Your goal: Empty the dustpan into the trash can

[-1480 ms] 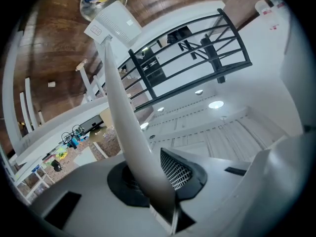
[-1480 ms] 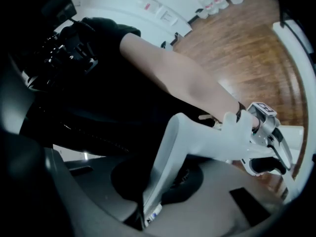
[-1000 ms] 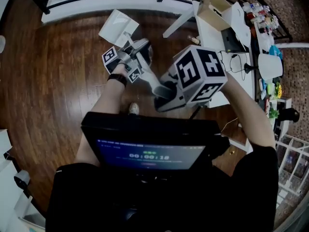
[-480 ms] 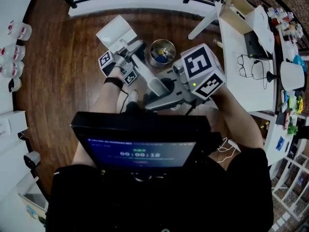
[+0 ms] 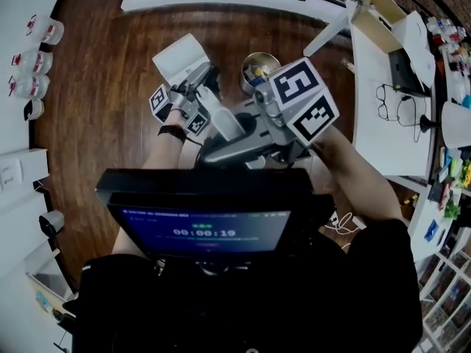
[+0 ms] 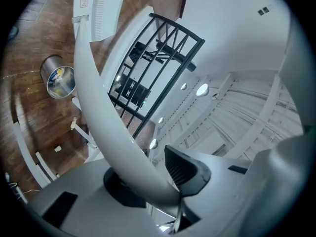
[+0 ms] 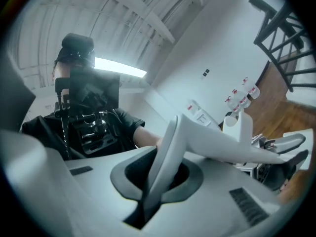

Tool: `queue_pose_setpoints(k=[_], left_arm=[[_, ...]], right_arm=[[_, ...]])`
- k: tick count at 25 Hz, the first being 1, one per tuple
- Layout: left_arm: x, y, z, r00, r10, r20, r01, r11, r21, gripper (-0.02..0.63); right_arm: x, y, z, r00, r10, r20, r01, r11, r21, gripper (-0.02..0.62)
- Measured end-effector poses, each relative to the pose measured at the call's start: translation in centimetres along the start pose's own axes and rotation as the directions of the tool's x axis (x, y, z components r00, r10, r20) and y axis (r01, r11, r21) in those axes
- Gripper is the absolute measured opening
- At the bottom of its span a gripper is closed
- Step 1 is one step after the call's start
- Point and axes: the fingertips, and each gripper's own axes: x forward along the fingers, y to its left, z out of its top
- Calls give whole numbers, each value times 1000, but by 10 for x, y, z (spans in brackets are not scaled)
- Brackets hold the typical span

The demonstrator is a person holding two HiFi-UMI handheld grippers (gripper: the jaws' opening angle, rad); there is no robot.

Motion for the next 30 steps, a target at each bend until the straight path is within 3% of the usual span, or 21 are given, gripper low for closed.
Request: queue_pose_setpoints(k=[6,13,20,30], left_arm=[[-14,4,-13,999,-49,1,49,999,0,133],[-54,22,-31,994,-111,-1,111,993,-38,140],[-92,15,-42,977,-212,4,212,977,11,202],[-117,-8,-48,975,-210,-69,211,977,9,209]], right_arm=[[-2,10,3,995,48,85,-51,998,33,29],[18,25,-21,994,99,52,-103,992,78,34],[14,31,-16,982,112,154,-130,985,114,34],[52,48,-6,980,80,185,-97,991,87,36]])
